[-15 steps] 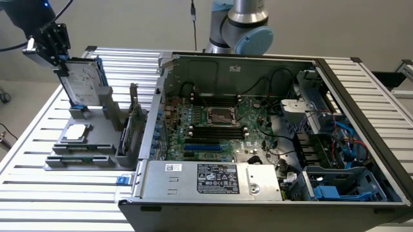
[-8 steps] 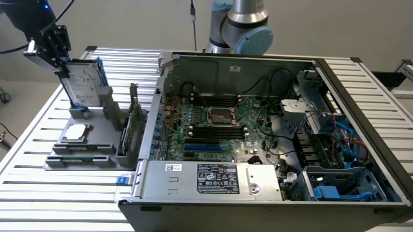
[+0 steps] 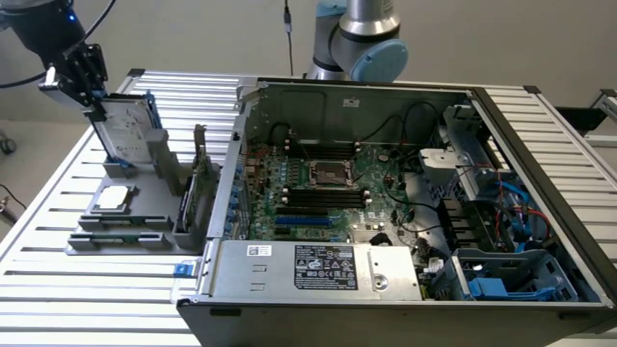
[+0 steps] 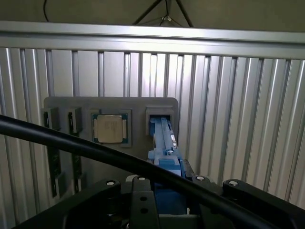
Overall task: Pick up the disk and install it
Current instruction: 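Pick up the disk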
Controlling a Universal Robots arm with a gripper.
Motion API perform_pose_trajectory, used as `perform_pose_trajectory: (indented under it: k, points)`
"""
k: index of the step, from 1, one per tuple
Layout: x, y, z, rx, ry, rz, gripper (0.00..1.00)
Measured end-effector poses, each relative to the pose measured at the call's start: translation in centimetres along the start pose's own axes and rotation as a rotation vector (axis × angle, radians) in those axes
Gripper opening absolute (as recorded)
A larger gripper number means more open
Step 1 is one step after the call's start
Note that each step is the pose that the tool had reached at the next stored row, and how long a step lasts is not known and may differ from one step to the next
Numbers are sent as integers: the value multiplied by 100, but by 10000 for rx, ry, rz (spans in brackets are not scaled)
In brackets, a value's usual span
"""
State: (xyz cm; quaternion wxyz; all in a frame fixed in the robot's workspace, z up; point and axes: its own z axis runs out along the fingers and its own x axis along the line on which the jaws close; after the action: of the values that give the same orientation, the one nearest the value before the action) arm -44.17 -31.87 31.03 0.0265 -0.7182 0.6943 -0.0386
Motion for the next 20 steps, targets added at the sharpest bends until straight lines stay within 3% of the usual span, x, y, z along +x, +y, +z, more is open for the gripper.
perform_pose_trajectory:
  k: [11, 17, 18, 20]
  points:
    - [-3, 34, 103, 152, -1, -64, 33]
    - [-4, 45, 112, 177, -1, -78, 35]
    - [-3, 46, 113, 179, -1, -80, 41]
    - [-4, 49, 114, 183, -2, -83, 41]
